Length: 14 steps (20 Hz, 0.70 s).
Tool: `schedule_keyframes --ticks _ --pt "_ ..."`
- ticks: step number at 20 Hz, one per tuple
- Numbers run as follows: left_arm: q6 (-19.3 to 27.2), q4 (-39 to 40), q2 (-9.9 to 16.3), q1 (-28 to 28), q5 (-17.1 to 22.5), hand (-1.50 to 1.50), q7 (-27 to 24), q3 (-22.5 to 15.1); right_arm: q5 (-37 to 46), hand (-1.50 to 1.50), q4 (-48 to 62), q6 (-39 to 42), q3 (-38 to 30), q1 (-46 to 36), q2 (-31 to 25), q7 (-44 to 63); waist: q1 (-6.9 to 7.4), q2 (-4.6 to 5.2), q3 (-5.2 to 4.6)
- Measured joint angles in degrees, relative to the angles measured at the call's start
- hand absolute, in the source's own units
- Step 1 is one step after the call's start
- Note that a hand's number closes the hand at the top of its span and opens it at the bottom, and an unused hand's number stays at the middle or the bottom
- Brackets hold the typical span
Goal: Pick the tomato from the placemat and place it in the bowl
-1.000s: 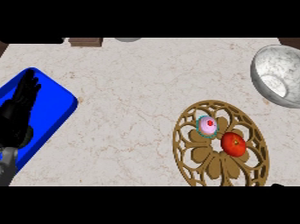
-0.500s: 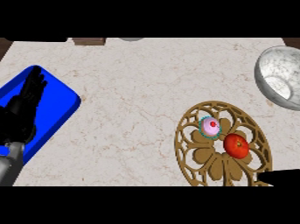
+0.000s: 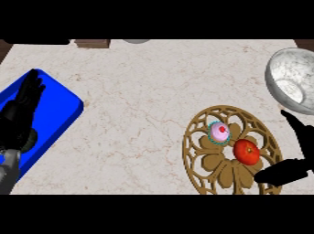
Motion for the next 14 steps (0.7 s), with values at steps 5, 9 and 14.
schedule_keyframes --ticks 5,9,14 --pt "-0.6 -0.3 -0.1 0.3 -0.2 0.0 0.7 0.7 0.0 -1.5 3.9 1.5 2.6 -1.5 -0.2 0.2 -0.34 -0.14 0.04" --pt "-1.1 -0.4 -0.3 0.5 -0.7 0.0 0.9 1.5 5.3 -1.5 6.6 1.6 4.9 -3.8 -0.4 -0.8 -0.52 -0.2 0.05" --pt "-0.6 -1.3 -1.6 0.8 -2.3 0.0 1.8 1.7 10.6 -1.5 8.8 1.2 7.2 -4.0 1.9 -1.4 -0.79 -0.25 0.07"
